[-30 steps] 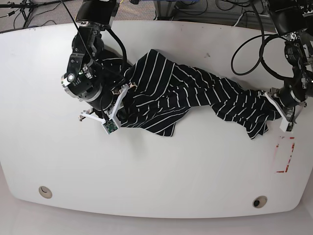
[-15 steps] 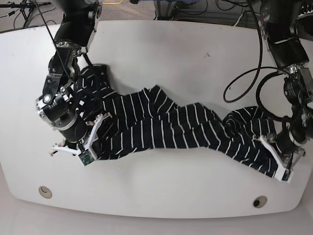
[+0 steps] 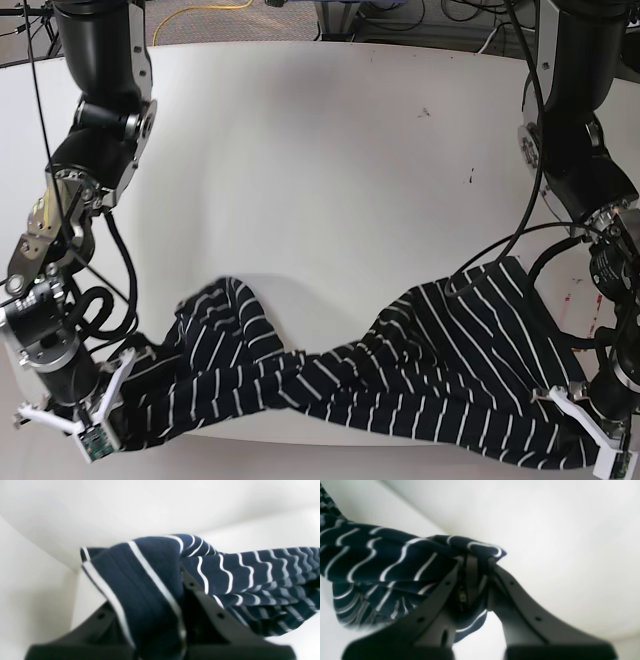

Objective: Fold the T-shirt properly

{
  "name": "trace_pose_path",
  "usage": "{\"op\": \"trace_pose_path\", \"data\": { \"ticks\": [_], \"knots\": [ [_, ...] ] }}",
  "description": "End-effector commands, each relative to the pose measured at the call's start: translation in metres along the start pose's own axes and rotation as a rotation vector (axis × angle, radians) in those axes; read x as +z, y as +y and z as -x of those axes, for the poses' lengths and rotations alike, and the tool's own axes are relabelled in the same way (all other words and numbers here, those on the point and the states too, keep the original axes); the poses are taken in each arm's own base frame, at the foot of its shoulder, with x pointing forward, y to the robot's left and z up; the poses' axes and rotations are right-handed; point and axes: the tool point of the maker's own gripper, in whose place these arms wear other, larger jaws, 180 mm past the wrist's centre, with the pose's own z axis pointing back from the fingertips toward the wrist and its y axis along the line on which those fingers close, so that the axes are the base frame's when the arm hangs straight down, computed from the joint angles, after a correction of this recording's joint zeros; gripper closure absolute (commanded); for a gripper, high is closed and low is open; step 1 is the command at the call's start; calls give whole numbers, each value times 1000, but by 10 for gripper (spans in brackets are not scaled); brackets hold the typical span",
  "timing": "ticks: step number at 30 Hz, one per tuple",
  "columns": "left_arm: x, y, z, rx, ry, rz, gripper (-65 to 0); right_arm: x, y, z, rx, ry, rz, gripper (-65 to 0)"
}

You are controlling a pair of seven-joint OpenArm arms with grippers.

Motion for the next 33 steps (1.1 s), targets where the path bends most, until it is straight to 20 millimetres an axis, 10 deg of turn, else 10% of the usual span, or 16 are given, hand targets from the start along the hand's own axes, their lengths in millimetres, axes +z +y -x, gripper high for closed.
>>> {"op": "trace_pose_path", "data": {
  "ticks": [1,15,23,33],
  "knots": [
    [11,9,-34,-7,-96,-38,0,7,-38,-26,11,-48,80,0],
    [78,53,-136,-37,-338,-248,0,47,-139,-80,18,-106,284,0],
    [66,59,-126,-23,-291,-237,0,55,-139,-67,4,-95,307,0],
    [51,69,-59,48,-162,-244,0,56,-114,-2,-43,7,293,0]
  ]
}}
